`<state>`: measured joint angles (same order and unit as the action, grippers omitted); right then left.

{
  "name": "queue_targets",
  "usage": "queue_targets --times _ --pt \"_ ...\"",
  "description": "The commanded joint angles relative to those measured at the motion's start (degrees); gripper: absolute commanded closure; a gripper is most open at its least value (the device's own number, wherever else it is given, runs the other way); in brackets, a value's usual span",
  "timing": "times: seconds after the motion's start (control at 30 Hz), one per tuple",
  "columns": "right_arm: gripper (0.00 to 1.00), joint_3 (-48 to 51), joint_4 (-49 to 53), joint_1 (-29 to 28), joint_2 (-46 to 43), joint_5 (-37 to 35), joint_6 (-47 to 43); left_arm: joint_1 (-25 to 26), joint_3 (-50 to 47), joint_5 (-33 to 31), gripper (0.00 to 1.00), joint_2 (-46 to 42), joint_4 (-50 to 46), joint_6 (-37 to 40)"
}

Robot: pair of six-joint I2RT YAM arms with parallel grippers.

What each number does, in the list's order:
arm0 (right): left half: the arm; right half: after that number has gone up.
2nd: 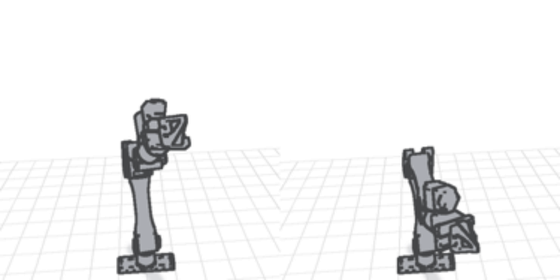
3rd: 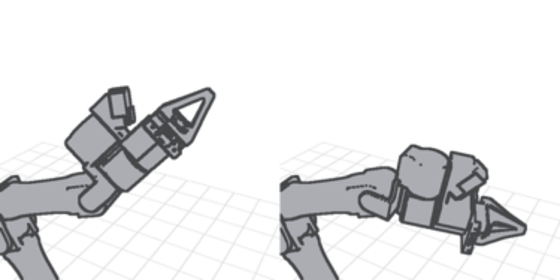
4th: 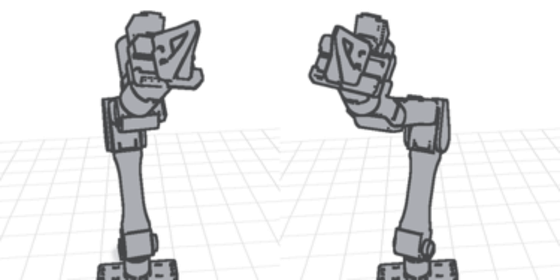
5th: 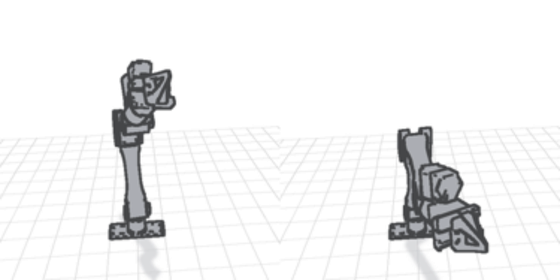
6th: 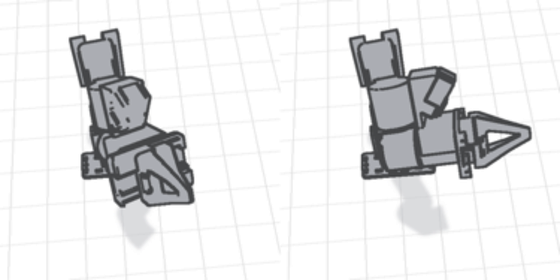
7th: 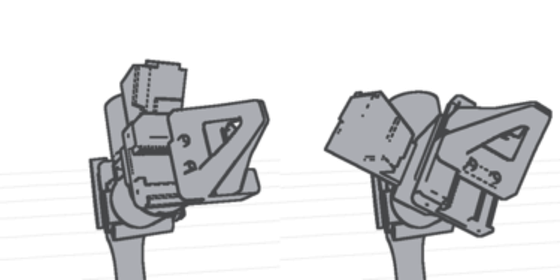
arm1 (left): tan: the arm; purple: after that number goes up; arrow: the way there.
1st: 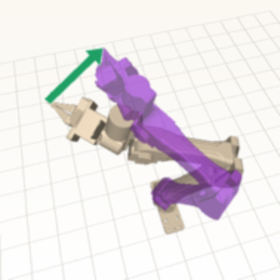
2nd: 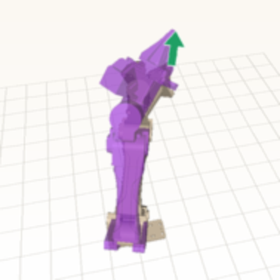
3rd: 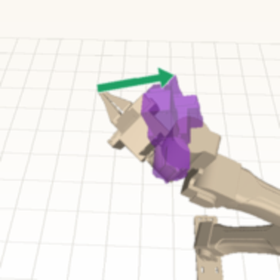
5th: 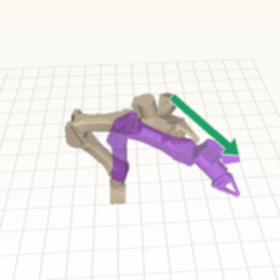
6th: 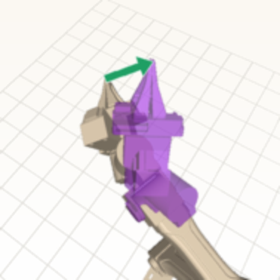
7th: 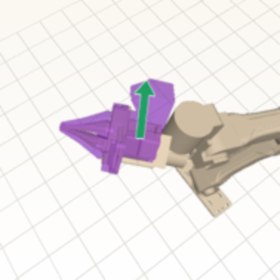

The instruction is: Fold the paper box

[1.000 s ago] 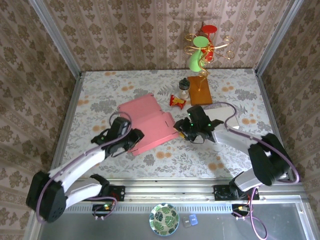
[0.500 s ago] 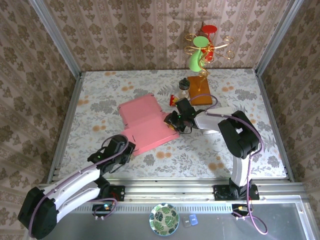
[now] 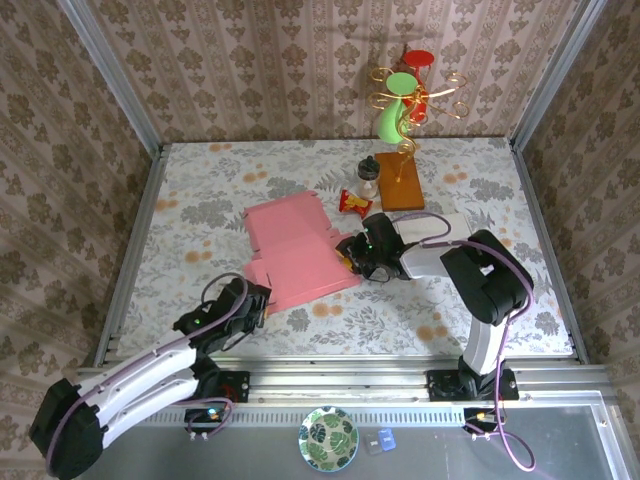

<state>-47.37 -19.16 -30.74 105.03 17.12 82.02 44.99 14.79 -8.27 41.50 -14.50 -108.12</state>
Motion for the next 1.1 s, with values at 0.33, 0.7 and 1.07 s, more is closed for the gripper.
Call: queue_targets --times 0.33,0.7,1.07 --pt "0.63 3.33 3.35 -1.59 -0.54 -2.12 6.49 0.99 -6.65 -10.26 0.6 0.58 4.38 -8.08" --pt "0.63 4.48 2.39 -1.71 -0.63 -1.41 7.45 -0.89 -7.49 -10.4 0.65 7.75 14.73 -8.11" --pt "0.63 4.79 2.42 -1.65 -0.22 -1.13 7.54 -1.07 -6.72 -8.47 0.65 13.1 20.77 -9.25"
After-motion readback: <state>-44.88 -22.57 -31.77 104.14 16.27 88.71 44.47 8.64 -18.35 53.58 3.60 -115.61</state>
